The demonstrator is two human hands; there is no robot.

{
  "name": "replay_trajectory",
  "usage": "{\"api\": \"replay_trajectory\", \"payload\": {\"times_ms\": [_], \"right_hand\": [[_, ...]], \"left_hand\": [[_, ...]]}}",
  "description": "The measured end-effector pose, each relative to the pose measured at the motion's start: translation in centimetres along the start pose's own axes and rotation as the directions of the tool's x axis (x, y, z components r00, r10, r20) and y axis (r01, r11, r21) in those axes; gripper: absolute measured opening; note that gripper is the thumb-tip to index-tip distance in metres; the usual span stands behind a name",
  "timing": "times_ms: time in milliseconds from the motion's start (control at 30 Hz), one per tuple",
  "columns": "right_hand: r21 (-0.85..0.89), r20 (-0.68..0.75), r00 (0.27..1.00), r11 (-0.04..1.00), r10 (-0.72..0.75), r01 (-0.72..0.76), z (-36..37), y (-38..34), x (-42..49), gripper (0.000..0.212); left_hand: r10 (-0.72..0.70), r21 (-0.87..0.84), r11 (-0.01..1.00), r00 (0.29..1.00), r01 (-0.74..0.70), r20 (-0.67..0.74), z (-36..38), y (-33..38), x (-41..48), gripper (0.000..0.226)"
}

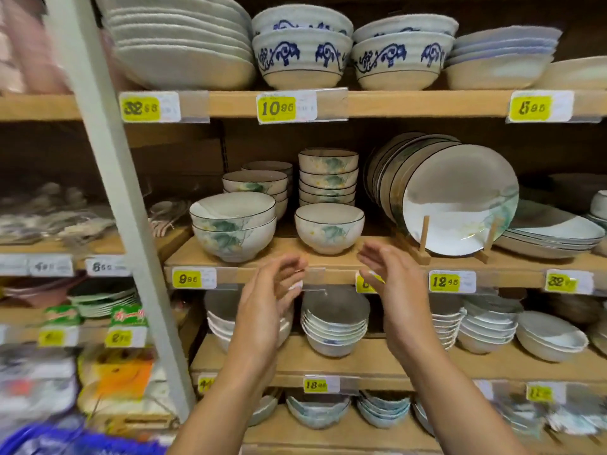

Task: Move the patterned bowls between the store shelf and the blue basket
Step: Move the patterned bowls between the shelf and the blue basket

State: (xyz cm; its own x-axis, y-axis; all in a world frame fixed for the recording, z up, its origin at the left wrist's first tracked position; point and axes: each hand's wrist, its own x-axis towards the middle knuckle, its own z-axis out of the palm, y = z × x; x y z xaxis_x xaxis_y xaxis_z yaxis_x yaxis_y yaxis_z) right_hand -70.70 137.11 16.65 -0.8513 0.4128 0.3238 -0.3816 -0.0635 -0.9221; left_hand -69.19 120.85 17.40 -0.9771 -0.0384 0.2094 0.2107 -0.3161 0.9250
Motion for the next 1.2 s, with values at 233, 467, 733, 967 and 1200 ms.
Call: {"api": "replay_trajectory", "payload": {"times_ms": [233, 467, 733, 967, 1200], "right_hand": [[0.084, 0.202, 0.934, 0.945, 0.293, -0.315, -0.9, 3.5, -9.3, 0.033], [-0.049, 0.41, 0.778, 0.864, 0.475, -0.502, 1.9, 5.8, -18.8, 0.033], [-0.177, 0.502, 0.654, 0.808, 0.566, -0.562, 9.2, 8.1, -26.5, 0.03], [-0.276, 0.519, 0.574, 0.759, 0.634, -0.59, 18.0, 11.5, -33.7, 0.026], [-0.364, 0.416, 0.58, 0.713, 0.7, -0.599, 24.4, 14.3, -37.9, 0.025]], "left_hand": [[-0.197, -0.006, 0.979, 0.943, 0.203, -0.269, -6.1, -2.5, -10.1, 0.037], [-0.249, -0.021, 0.96, 0.821, 0.278, -0.515, -15.6, -2.0, -19.5, 0.037], [-0.253, -0.085, 0.959, 0.687, 0.269, -0.681, -25.5, 0.5, -25.7, 0.034], [-0.26, -0.078, 0.946, 0.595, 0.314, -0.761, -36.0, 3.5, -31.0, 0.032], [-0.324, -0.073, 0.907, 0.577, 0.414, -0.75, -44.7, 4.5, -32.2, 0.031]]}}
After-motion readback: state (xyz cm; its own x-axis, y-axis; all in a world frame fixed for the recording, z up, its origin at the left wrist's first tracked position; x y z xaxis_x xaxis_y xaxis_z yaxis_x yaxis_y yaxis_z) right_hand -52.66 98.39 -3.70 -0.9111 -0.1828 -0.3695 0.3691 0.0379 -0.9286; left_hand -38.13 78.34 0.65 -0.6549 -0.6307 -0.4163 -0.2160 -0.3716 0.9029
